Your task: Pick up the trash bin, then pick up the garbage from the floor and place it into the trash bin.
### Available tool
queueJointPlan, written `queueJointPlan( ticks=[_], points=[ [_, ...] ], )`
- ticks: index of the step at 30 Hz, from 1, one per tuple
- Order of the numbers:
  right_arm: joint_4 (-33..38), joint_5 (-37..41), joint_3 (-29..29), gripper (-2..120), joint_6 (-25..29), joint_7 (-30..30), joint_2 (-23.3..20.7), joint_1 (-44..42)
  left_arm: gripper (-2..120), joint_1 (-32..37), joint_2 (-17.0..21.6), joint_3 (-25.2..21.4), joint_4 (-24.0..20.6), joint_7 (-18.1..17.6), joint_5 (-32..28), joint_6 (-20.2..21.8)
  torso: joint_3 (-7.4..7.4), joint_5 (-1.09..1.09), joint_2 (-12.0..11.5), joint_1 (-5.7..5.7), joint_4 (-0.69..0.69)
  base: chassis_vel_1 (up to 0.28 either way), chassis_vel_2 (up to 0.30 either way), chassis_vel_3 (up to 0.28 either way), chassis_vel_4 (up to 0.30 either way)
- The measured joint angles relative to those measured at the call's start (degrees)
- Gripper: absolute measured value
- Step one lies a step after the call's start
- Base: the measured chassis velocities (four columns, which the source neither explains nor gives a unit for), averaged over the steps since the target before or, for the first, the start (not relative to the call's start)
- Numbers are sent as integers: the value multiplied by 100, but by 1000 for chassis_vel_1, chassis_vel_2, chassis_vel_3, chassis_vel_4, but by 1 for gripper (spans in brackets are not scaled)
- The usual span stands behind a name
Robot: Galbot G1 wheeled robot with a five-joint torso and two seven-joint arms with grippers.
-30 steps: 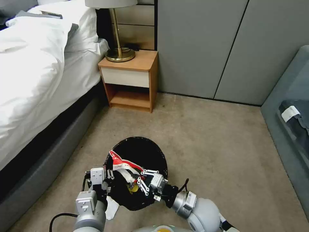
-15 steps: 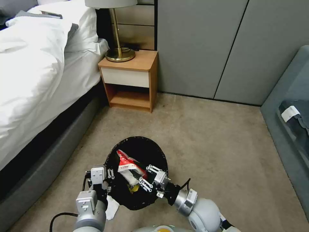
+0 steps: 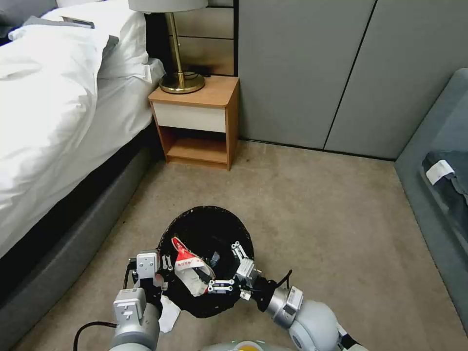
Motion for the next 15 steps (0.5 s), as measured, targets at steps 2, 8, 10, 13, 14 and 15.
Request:
queueJointPlan(
  ticks=[2,8,10,13,14,15],
  points=[
    [108,1,10,100,0,-8,-66,-54,1,8,3,1,-6,1,0,1,0,0,0,0,0,0,0,0,0],
    [359,23,41,100,-174,138,-339,-153,1,13,14,2,-25,2,4,5,0,0,0,0,0,0,0,0,0],
    [534,81,52,100,-512,627,-568,-218,1,17,19,2,-52,1,2,6,0,0,0,0,0,0,0,0,0],
    [682,77,80,100,-856,1069,-714,-274,1,12,21,1,-63,2,-5,7,0,0,0,0,-1,0,0,0,0],
    [771,55,101,100,-1049,1248,-763,-304,1,5,21,-1,-73,2,-11,9,0,0,0,0,0,0,0,0,0],
    [771,55,101,100,-1049,1248,-763,-304,1,5,21,-1,-73,2,-11,9,0,0,0,0,0,0,0,0,0]
  ],
)
